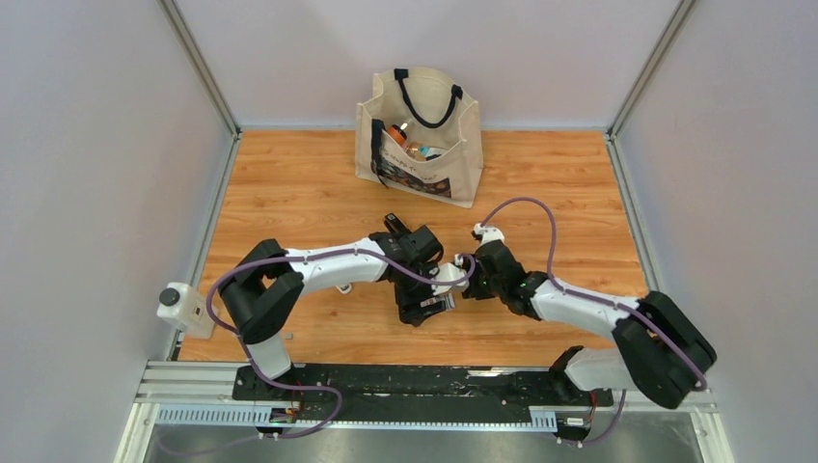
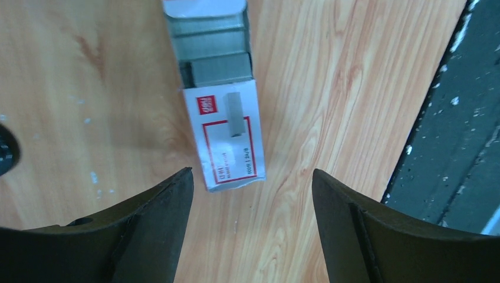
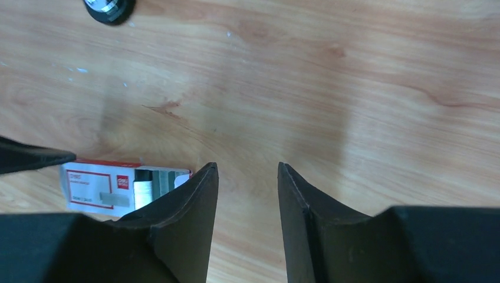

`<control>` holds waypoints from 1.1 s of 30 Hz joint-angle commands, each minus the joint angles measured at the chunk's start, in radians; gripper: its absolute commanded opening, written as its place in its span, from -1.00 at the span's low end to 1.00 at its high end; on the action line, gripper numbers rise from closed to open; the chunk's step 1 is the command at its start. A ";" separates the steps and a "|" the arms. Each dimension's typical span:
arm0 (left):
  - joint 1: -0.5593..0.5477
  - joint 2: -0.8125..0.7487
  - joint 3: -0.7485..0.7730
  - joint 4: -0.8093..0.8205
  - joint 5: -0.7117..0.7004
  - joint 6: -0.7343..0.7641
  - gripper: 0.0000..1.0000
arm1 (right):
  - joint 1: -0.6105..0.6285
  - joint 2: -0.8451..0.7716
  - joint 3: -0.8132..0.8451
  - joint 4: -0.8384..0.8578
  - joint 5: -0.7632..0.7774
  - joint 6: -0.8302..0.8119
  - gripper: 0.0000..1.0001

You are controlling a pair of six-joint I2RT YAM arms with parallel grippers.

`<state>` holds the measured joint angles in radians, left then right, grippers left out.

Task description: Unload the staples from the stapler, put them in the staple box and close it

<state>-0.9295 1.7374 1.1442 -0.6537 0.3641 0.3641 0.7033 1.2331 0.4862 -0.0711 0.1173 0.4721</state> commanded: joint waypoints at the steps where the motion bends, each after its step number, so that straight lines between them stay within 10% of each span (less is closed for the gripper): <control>1: -0.061 -0.035 -0.061 0.081 -0.117 0.016 0.63 | -0.005 0.112 0.077 0.106 -0.068 0.022 -0.11; 33: -0.014 -0.025 -0.089 0.164 -0.355 0.049 0.61 | 0.025 0.069 0.019 -0.041 -0.186 0.037 -0.22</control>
<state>-0.9634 1.7290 1.0409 -0.4870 0.0658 0.4000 0.7059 1.3521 0.5266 -0.0555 -0.0700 0.4866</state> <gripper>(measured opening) 0.805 0.389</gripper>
